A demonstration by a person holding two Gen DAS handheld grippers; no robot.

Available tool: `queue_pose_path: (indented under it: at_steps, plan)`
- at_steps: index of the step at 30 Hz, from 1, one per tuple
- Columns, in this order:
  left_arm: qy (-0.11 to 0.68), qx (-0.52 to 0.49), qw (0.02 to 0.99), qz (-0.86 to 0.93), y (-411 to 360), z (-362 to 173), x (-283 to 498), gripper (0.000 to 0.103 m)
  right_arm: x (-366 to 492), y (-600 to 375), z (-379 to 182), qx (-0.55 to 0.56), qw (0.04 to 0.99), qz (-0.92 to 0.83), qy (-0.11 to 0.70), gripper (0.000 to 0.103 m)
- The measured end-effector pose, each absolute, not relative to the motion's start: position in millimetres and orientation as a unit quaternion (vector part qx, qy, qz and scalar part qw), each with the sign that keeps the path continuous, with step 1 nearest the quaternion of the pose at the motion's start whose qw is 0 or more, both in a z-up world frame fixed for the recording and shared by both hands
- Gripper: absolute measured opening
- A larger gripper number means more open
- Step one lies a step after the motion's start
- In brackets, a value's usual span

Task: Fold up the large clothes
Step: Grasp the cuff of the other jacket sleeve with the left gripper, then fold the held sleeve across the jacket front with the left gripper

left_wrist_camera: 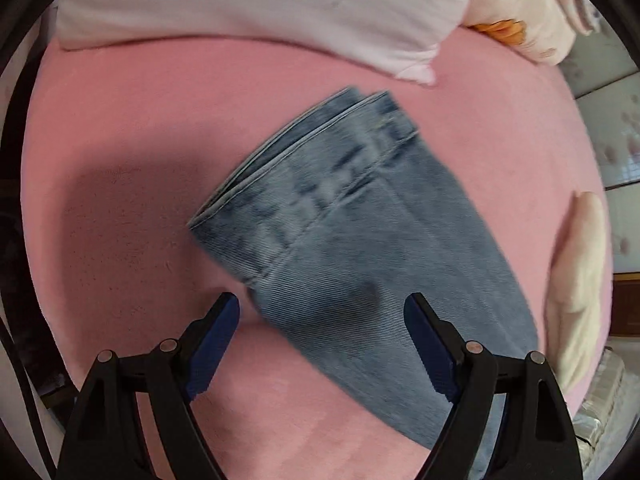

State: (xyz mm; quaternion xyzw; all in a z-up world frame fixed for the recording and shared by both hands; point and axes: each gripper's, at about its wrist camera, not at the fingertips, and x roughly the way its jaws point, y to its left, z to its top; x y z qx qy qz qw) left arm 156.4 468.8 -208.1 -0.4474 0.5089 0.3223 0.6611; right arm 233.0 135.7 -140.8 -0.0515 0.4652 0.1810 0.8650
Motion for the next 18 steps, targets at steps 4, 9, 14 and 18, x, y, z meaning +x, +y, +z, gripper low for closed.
queue_pose_path:
  at_steps: [4,9,14,18]
  plan:
    - [0.519,-0.447,0.649,0.332,469,-226,162,0.085,233,146,-146,-0.063,0.861,0.188,0.469,0.073]
    - [0.517,-0.409,0.668,0.345,452,-228,180,0.083,232,148,-149,-0.060,0.858,0.191,0.473,0.073]
    - [0.482,-0.385,0.715,0.329,433,-208,187,0.005,221,131,-153,-0.053,0.855,0.185,0.481,0.073]
    - [0.444,-0.375,0.746,0.325,419,-187,186,0.005,206,100,-157,-0.042,0.854,0.168,0.491,0.073]
